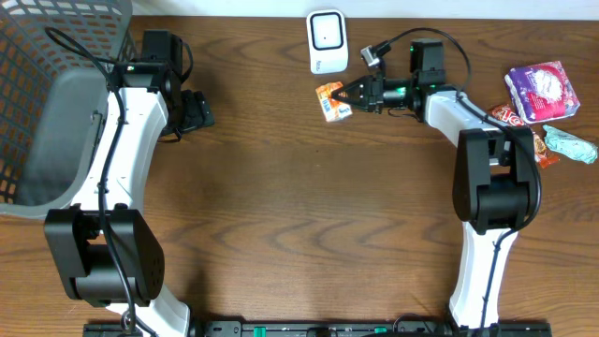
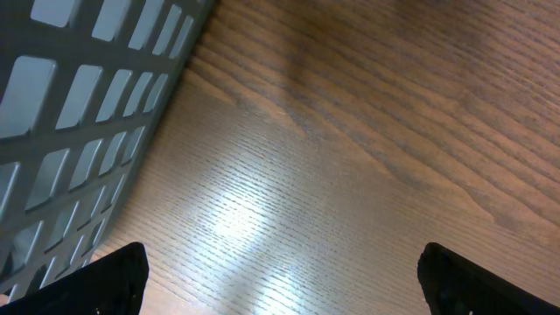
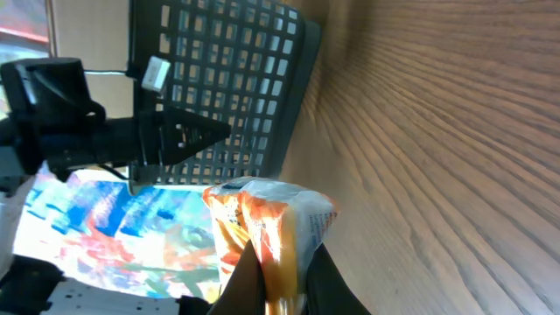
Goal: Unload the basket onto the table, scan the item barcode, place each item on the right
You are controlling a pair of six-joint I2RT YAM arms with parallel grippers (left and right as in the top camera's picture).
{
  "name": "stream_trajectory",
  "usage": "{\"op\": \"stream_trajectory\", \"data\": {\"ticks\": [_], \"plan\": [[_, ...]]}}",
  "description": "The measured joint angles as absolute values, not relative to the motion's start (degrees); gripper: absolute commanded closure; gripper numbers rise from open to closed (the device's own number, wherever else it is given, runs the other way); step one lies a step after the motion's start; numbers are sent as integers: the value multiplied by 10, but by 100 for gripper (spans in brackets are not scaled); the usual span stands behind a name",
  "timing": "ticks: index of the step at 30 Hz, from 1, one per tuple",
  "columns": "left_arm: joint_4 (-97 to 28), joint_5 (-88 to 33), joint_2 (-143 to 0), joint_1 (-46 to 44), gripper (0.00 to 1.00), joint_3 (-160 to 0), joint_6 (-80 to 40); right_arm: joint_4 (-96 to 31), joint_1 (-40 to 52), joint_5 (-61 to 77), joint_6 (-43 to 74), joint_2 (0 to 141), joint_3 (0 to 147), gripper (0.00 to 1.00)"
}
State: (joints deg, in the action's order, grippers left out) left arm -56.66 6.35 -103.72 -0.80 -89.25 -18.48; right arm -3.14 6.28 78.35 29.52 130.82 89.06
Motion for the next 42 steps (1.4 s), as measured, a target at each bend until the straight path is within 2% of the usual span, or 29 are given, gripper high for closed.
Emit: {"op": "stream_trajectory", "data": {"ticks": [6, 10, 14, 19, 27, 34, 42], "plan": [[-567, 63, -1037, -8, 2, -893, -185, -55, 75, 743, 291, 1301, 891, 98], [-567, 63, -1037, -8, 2, -893, -185, -131, 95, 667, 266, 1270, 889, 98], [-567, 63, -1037, -8, 2, -893, -185, -227, 134, 502, 239, 1204, 888, 98], [-567, 63, -1037, -8, 2, -893, -185, -272, 178, 297, 218, 1133, 888, 99], [-567, 63, -1037, -8, 2, -893, -185, -276, 270, -18, 168, 1110, 889, 99], [-567, 63, -1037, -8, 2, -893, -185, -231, 319, -213, 57, 1110, 889, 99], [-567, 63, -1037, -8, 2, -893, -185, -189, 319, -308, -17, 1110, 890, 99]]}}
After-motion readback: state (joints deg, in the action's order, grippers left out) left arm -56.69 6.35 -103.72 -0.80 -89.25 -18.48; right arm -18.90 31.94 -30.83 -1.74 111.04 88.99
